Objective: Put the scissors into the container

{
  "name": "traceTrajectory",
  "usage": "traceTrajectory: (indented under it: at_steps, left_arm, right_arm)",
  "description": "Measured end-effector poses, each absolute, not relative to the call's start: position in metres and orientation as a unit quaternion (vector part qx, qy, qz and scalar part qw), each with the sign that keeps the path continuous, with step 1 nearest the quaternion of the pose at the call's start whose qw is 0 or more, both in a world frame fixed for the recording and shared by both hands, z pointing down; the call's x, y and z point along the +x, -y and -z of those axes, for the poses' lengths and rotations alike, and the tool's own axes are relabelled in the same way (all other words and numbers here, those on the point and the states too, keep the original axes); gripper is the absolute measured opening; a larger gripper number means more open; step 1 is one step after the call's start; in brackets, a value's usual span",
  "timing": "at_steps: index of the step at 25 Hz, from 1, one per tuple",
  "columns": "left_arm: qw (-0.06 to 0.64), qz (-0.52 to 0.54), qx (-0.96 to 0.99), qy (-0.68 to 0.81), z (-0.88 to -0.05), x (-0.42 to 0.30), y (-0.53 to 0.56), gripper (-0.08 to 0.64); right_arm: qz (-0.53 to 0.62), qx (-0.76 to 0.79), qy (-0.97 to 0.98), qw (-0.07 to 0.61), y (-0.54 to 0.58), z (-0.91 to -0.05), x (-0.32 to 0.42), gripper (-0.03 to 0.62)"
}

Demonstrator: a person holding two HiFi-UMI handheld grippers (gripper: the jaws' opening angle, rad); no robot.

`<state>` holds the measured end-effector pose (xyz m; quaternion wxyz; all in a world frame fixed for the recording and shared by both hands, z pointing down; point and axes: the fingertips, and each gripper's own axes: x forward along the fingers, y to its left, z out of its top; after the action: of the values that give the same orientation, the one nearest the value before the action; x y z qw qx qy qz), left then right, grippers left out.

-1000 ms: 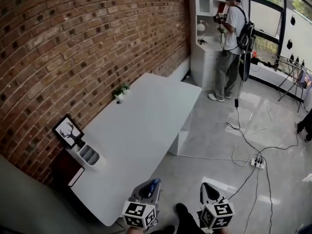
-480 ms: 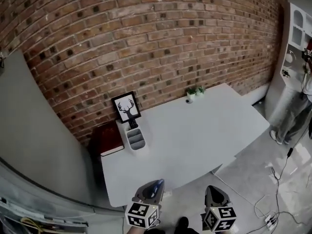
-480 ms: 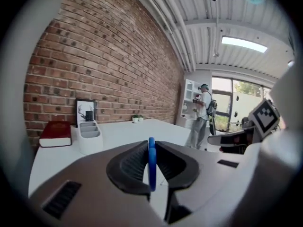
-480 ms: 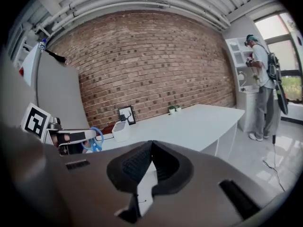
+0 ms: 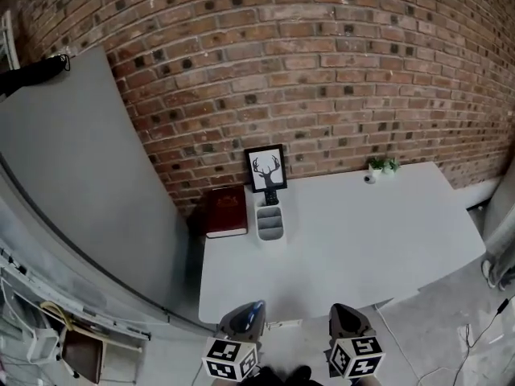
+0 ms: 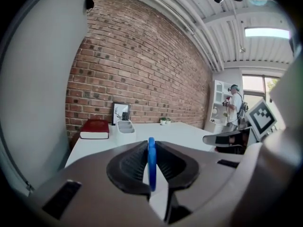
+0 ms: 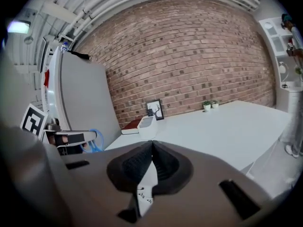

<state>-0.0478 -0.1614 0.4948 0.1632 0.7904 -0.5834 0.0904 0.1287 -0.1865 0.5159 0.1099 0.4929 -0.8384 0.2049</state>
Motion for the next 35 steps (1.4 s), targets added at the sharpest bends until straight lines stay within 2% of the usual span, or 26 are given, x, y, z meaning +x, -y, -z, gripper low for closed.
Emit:
traceTrajectory:
  at_steps: [7,17,35]
  left_arm:
    - [0.169,-0.082,0.762,0.619,-0.494,-0.084,0.154,0.046]
    - [0.149,-0.07,0.77,0.616,-0.478,-0.113,0.18,0.046]
    - [0.07,-0.067,0.797,0.596,-0.431,-0.122,0.304,0.046]
  right_arm:
    - [-0.199,0.446,0.864,0.124,0.194,-0.517,0.079,0.0]
    - [-0.183,0.442,0.869,0.127,0.208,-0.509,0.046,0.0]
    - [-0.178,0.476,0.853,0.122,0.228,-0.505,0.052,0.0]
